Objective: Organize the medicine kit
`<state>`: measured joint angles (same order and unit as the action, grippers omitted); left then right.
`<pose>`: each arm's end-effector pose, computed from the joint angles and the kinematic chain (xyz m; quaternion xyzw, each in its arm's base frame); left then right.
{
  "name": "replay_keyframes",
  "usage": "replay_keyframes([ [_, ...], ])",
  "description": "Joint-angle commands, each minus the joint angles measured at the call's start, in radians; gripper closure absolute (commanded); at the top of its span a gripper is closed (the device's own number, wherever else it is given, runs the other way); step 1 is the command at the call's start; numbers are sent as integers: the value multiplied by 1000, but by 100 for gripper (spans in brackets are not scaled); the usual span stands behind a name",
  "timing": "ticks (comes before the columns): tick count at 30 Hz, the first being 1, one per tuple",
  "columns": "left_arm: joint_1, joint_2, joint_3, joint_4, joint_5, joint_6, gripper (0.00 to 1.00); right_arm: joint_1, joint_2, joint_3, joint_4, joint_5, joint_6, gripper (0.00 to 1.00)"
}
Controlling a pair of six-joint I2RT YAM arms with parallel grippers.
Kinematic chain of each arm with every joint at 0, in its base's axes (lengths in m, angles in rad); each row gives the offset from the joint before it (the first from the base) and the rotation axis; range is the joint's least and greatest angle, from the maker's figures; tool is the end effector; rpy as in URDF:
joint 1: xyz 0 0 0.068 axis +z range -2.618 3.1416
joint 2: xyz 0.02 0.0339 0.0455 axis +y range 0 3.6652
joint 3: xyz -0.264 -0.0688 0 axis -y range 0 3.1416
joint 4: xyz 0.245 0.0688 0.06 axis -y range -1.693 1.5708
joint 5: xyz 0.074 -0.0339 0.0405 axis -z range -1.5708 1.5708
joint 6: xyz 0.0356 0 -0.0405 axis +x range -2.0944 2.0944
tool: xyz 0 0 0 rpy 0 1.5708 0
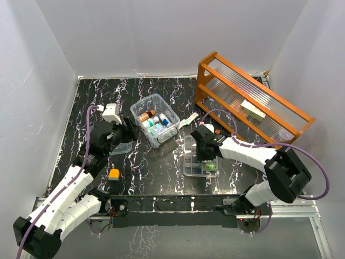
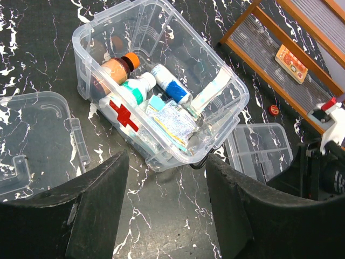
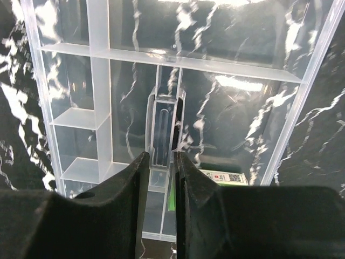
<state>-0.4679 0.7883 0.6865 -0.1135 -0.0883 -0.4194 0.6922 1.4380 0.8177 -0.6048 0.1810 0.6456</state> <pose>0.1716 -0.0832 0.3121 -0.0088 0.7787 -0.2378 0.5805 0.2013 0.1586 0.1790 -0.0073 0.9812 0.0364 0.1896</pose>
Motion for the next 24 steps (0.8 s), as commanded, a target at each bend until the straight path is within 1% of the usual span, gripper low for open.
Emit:
replay_keyframes([
  [1, 2, -22, 0, 5, -3, 4, 42, 79, -49, -24, -2, -27, 55, 78],
  [3, 2, -21, 0, 6, -1, 4, 42, 106, -48, -33, 2, -29, 45, 79],
  [5, 2, -20, 2, 6, -2, 4, 42, 111, -53, -27, -11, -14, 38, 77],
  [7, 2, -20, 2, 2, -2, 5, 42, 111, -63, 8, -45, 27, 35, 71],
  [10, 2, -24, 6, -6, -5, 8, 42, 110, -88, 86, -88, 105, 41, 54],
  [11, 2, -26, 8, -9, -7, 8, 42, 109, -97, 110, -97, 142, 50, 52],
  [14, 2, -29, 18, -18, -14, 10, 42, 81, -116, 163, -118, 272, 102, 50],
  [17, 2, -26, 22, -21, -17, 11, 42, 28, -122, 171, -49, 348, 144, 49],
  [20, 2, -21, 37, -29, -16, 16, 42, -5, -100, 178, 88, 354, 145, 49],
  [24, 2, -18, 51, -41, -19, 19, 42, -21, 2, 253, 221, 359, 154, 47],
])
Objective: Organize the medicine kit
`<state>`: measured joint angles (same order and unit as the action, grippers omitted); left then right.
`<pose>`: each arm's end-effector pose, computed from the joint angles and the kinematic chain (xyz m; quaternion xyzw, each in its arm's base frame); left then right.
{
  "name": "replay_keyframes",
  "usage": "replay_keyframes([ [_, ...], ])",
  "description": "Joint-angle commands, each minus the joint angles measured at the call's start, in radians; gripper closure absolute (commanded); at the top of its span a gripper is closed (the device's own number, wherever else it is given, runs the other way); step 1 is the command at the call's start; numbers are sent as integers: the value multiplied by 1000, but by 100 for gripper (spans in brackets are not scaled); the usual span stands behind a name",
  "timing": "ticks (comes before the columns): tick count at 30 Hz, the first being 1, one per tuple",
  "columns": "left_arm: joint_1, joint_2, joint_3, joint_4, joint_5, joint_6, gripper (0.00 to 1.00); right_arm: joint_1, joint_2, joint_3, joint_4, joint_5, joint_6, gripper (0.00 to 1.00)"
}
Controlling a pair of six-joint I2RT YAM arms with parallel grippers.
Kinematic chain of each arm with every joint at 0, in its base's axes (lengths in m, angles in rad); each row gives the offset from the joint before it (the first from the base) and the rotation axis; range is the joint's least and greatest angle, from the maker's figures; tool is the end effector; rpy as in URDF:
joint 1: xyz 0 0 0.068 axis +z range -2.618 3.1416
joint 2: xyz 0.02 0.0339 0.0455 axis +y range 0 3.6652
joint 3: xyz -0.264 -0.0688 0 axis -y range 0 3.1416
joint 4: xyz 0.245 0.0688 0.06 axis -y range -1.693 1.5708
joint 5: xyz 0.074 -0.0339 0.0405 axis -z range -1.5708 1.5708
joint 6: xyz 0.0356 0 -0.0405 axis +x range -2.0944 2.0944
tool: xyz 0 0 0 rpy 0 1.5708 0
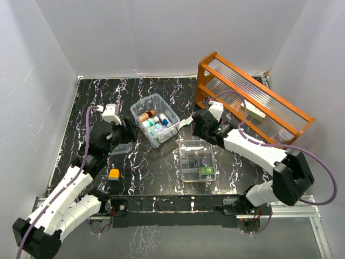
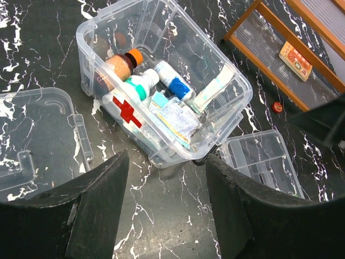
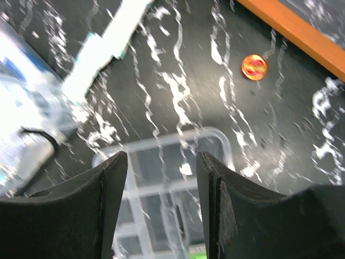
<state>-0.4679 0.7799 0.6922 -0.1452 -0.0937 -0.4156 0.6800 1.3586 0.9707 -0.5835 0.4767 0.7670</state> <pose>0.1694 -0.0819 0.3122 -0.0085 0.7841 -0.2316 0.5757 0.2229 0.1593 0.2472 0.1100 0.9245 0.0209 0.3644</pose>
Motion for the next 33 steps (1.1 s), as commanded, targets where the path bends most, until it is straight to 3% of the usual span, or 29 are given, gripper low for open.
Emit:
replay_keyframes([
  [1, 2, -11, 46, -11, -15, 15, 42, -11, 119, 124, 223, 57, 37, 47],
  [6, 2, -17, 58, -26, -22, 19, 42, -30, 324, 270, 227, 24, 91, 49],
  [10, 2, -25, 56, -31, -17, 21, 42, -60, 434, 339, 157, -8, 228, 53],
  [21, 2, -43, 24, -33, -18, 44, 41, -81, 550, 358, 253, -191, 274, 53],
  [26, 2, -48, 11, -30, -18, 47, 41, -80, 587, 367, 253, -199, 303, 52],
  [33, 2, -57, 3, -27, -12, 42, 41, -81, 668, 406, 250, -203, 350, 64],
])
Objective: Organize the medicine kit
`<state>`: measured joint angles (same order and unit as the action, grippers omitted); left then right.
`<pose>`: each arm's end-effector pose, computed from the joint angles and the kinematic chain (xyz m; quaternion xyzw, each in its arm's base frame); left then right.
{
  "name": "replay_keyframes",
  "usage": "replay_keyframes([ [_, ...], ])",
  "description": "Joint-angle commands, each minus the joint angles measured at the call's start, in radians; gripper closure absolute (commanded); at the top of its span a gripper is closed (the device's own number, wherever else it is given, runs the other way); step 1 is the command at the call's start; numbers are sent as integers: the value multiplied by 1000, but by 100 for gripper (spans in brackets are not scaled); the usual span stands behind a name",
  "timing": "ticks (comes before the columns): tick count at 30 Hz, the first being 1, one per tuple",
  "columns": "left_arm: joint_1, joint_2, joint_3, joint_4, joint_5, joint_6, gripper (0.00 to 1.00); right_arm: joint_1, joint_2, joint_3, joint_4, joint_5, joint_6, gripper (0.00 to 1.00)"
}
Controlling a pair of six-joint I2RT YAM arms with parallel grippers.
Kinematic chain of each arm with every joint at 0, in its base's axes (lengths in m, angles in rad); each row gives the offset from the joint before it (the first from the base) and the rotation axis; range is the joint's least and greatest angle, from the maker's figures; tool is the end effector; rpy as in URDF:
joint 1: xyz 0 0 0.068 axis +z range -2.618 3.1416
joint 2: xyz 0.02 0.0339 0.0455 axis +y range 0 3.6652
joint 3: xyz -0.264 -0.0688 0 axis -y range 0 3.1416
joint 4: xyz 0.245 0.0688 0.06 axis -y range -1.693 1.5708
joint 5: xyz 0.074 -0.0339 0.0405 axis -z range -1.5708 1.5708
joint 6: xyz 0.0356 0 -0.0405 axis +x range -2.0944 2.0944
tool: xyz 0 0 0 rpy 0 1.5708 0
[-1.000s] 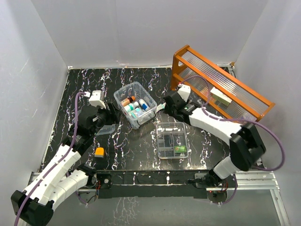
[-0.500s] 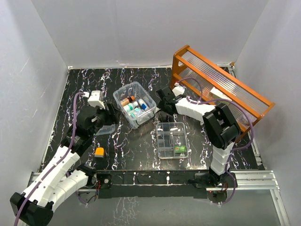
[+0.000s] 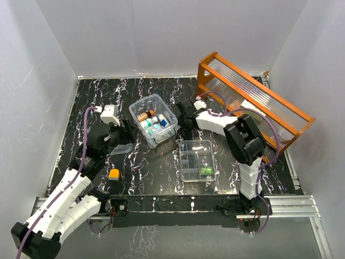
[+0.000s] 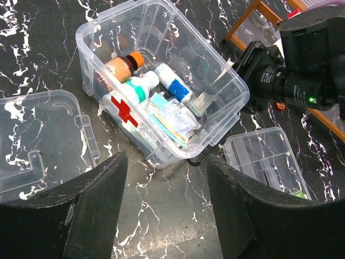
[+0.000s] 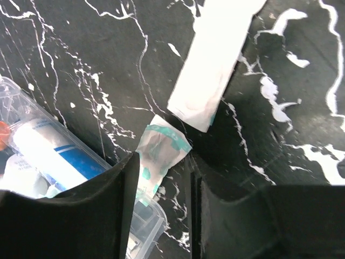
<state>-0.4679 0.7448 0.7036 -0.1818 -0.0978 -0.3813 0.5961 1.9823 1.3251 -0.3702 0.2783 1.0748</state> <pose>0.1621 -0.0780 0.3181 0.0033 0.7811 -0.2220 0.5837 0.3466 0.2233 0.1607 0.2623 0.9180 0.1075 0.2774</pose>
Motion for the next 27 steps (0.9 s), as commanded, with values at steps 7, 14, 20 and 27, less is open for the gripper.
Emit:
replay_keyframes([
  [7, 2, -7, -3, 12, 10, -10, 40, 5, 49, 40, 50, 23, 12, 89],
  [14, 2, 5, -4, 88, -26, -17, 40, 4, -33, 15, 59, 83, -99, 100],
  [20, 2, 23, -22, 196, -46, -26, 40, 6, -149, -71, 57, 95, -129, 100],
  [27, 1, 9, -60, 324, -41, -36, 40, 8, -378, -163, -25, 155, -118, 100],
])
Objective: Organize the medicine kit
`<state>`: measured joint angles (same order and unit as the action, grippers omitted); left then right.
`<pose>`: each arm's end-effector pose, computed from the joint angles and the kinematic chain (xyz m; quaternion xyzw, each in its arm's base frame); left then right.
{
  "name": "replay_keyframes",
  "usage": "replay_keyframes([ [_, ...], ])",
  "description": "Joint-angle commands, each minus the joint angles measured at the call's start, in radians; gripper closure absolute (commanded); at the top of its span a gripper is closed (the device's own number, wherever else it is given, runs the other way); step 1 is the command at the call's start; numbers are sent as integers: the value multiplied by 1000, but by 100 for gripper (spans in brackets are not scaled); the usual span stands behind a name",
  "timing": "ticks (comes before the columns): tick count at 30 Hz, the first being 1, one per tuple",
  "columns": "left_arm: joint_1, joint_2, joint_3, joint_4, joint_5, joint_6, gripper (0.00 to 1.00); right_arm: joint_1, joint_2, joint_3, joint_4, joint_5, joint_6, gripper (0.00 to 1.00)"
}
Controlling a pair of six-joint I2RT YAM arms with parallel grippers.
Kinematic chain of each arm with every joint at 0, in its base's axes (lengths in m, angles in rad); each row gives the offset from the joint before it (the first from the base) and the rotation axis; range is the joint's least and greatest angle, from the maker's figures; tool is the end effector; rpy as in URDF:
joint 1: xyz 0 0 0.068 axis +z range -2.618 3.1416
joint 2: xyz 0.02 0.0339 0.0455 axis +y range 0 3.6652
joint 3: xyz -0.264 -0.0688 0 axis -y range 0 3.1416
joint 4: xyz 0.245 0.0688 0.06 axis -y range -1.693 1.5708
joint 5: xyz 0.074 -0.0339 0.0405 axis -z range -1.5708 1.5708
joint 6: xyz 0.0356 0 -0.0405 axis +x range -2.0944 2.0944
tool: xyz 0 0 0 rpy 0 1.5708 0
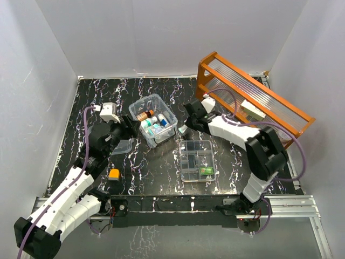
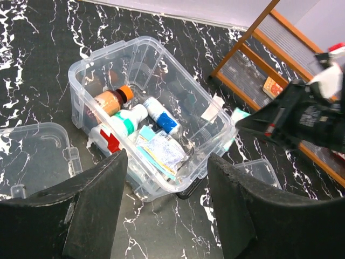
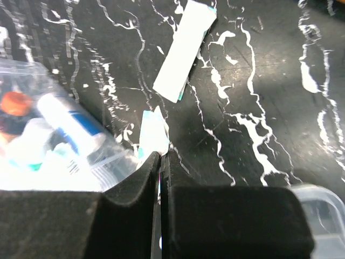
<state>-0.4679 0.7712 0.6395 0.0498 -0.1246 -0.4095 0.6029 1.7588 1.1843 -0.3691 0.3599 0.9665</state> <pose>0.1719 -0.0819 0.3159 -0.0207 0.7350 -0.2458 0.6317 0.3124 0.1998 0.2032 0.2235 0.9105 0.0940 0.3351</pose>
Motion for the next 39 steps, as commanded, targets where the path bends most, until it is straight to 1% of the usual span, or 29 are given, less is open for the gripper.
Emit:
replay_keyframes([
  [1, 2, -20, 10, 84, -12, -7, 40, 4, -187, -33, -34, 81, -9, 100],
  [6, 2, -47, 34, 14, -9, -18, 40, 10, -360, -141, -19, 109, 33, 100],
  [9, 2, -67, 49, -47, -10, -24, 40, 11, -438, -221, -18, 121, 152, 100],
  [12, 2, -87, 51, -101, -22, -23, 40, 23, -482, -292, -5, 92, 253, 100],
  [18, 2, -99, 53, -116, -28, 2, 39, 35, -503, -369, -50, 108, 417, 100],
  [21, 2, -81, 85, -119, -28, 4, 39, 36, -529, -413, -23, 133, 466, 100],
  [23, 2, -73, 102, -113, -42, 11, 39, 35, -531, -437, 16, 136, 482, 100],
  [28, 2, -56, 119, -87, -53, 37, 38, 36, -458, -423, -3, 112, 526, 100],
  [33, 1, -68, 77, -78, -22, 52, 38, 35, -416, -425, 11, 79, 548, 100],
  [39, 2, -85, 73, -93, -37, 46, 38, 35, -386, -440, 8, 65, 570, 100],
])
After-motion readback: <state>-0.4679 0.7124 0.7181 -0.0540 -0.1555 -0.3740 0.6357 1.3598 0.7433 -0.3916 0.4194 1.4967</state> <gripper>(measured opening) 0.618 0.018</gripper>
